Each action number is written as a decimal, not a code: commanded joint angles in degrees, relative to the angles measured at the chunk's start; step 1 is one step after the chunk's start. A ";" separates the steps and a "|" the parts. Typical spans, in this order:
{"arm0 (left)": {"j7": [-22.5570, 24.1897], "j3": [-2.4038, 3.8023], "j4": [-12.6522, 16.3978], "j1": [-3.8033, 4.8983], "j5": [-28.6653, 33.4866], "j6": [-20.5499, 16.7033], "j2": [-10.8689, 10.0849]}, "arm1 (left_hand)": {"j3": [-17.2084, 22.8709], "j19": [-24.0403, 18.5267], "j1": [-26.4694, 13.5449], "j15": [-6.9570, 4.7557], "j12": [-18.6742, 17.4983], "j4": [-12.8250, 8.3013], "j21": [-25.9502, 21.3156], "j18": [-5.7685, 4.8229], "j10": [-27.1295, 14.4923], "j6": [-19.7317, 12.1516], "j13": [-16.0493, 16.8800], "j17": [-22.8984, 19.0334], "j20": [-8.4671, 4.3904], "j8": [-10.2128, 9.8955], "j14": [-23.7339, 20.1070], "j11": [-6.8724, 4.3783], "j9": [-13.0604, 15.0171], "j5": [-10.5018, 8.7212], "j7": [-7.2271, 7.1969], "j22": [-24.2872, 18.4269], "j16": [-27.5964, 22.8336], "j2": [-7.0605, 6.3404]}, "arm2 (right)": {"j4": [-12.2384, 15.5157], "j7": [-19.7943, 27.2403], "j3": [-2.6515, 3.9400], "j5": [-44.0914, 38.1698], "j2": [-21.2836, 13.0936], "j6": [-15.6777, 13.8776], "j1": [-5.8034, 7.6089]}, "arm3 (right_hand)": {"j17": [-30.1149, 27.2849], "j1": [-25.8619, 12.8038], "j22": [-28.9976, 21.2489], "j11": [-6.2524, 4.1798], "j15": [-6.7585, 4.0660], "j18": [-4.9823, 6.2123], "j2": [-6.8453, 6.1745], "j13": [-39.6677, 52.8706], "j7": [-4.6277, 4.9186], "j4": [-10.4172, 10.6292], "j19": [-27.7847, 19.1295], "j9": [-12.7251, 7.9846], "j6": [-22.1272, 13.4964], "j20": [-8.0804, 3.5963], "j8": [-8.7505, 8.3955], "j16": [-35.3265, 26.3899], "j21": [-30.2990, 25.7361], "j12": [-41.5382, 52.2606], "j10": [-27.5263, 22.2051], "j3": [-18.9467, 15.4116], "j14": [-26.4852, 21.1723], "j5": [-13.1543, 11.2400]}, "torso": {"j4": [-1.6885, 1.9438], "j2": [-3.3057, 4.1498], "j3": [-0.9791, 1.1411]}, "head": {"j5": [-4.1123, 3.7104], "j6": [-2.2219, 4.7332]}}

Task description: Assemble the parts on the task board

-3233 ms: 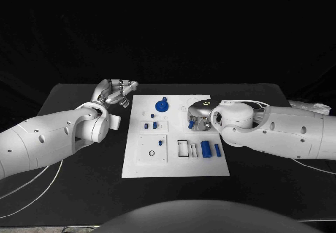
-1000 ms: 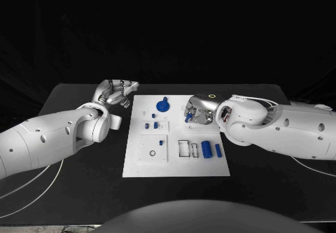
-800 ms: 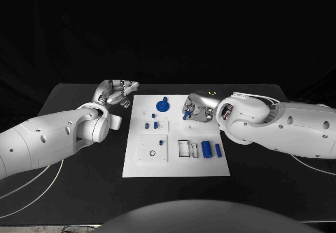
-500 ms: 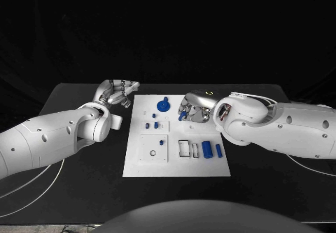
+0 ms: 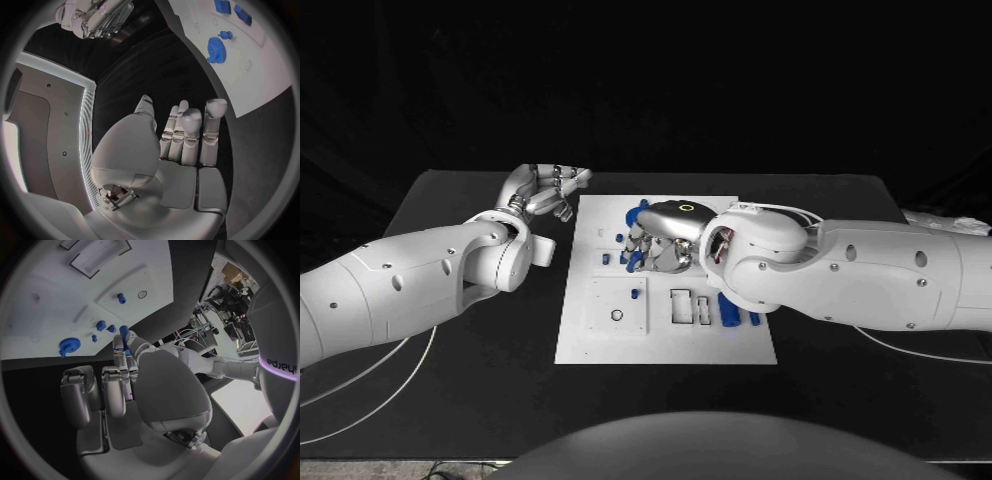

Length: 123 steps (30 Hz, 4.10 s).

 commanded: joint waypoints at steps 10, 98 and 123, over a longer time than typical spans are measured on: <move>0.36 0.05 0.43 0.02 -0.02 0.55 0.07 | -0.39 -0.54 0.05 0.07 -0.06 -0.06 -0.28 0.65 -0.19 -0.37 0.04 -0.04 0.04 0.19 -0.50 -0.27 -0.02 0.41 -0.07 0.01 -0.22 0.47 | -2.01 3.28 0.00 -2.09 4.14 3.94 -2.65 | 15.07 0.59 15.08 0.33 0.50 -0.39 0.19 -0.07 1.33 0.02 6.00 0.76 0.63 0.44 -0.39 0.24 0.26 -0.34 -0.34 0.54 6.09 0.34 | 0.19 0.16 -0.04 | 0.15 0.00; 0.32 0.06 0.48 0.02 -0.03 0.82 -0.22 | -0.60 -0.64 0.22 0.08 -0.04 -0.04 -0.30 0.66 -0.22 -0.43 0.05 -0.18 0.06 0.20 -0.57 -0.26 -0.03 0.78 -0.06 0.03 -0.35 0.58 | -3.44 2.07 -0.02 -13.94 6.84 12.05 -5.57 | 15.07 0.51 15.08 0.55 0.79 -0.39 0.08 -0.07 1.57 0.00 6.00 0.58 -0.12 0.81 -1.19 0.24 0.26 -0.35 -1.65 0.82 6.09 0.28 | 0.17 0.13 -0.07 | -0.80 0.00; 0.32 0.06 0.53 0.02 -0.03 0.82 -0.22 | -0.64 -0.66 0.28 0.08 -0.04 -0.04 -0.31 0.67 -0.22 -0.44 0.05 -0.21 0.07 0.20 -0.58 -0.25 -0.03 0.82 -0.06 0.04 -0.37 0.64 | -3.96 1.76 -0.04 -13.60 7.65 13.35 -5.57 | 15.07 -0.24 15.08 0.73 1.01 -0.39 -1.48 -0.14 1.48 0.22 6.00 -0.17 -3.07 1.08 -3.09 0.24 0.26 -0.47 -5.56 0.57 6.09 0.23 | 0.15 0.10 -0.04 | -0.91 0.00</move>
